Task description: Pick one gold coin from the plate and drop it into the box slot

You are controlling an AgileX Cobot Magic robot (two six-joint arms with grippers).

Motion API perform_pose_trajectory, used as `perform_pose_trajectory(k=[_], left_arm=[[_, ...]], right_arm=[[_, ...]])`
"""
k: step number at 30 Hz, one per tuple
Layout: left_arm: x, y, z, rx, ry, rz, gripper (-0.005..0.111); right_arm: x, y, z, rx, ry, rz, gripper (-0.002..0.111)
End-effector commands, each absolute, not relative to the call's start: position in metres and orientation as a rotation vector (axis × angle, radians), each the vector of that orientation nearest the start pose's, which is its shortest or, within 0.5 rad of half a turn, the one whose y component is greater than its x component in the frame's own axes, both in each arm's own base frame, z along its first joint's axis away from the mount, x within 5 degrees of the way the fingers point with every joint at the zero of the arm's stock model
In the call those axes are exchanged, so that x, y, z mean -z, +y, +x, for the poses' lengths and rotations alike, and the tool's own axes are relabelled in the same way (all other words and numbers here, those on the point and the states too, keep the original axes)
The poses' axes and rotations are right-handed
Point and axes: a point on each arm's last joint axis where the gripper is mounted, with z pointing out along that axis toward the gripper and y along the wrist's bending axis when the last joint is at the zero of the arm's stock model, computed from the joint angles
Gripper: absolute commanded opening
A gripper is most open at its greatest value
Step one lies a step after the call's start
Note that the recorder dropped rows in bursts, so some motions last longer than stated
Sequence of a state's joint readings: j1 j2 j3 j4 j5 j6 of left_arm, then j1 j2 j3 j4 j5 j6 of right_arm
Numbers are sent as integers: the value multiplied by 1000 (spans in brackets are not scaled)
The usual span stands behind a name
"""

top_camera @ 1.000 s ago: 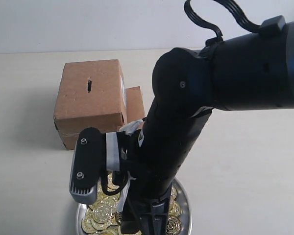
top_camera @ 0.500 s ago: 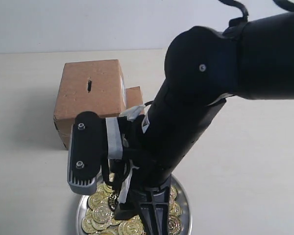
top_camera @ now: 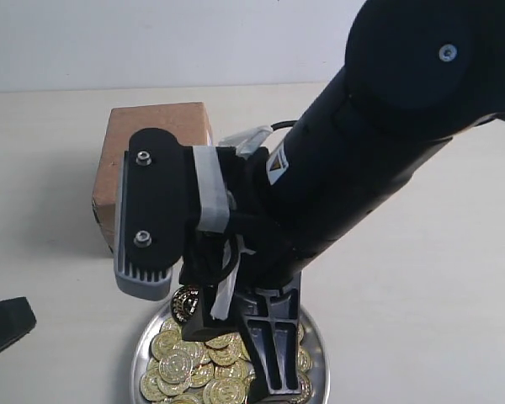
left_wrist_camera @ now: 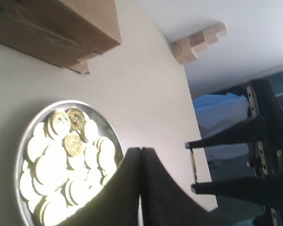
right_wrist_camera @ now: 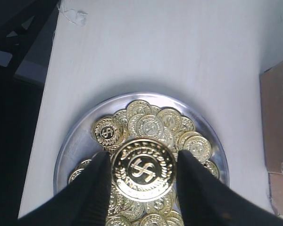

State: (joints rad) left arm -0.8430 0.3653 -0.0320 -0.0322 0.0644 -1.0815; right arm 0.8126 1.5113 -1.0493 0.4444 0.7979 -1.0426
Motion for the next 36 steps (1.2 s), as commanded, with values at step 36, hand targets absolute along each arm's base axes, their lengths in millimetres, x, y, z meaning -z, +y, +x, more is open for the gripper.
perform_pose_trajectory(k=[36], left_arm=[[-228, -148, 90, 1162, 2298, 53, 4]], right_arm=[[-260, 235, 194, -321, 1829, -1893, 21]])
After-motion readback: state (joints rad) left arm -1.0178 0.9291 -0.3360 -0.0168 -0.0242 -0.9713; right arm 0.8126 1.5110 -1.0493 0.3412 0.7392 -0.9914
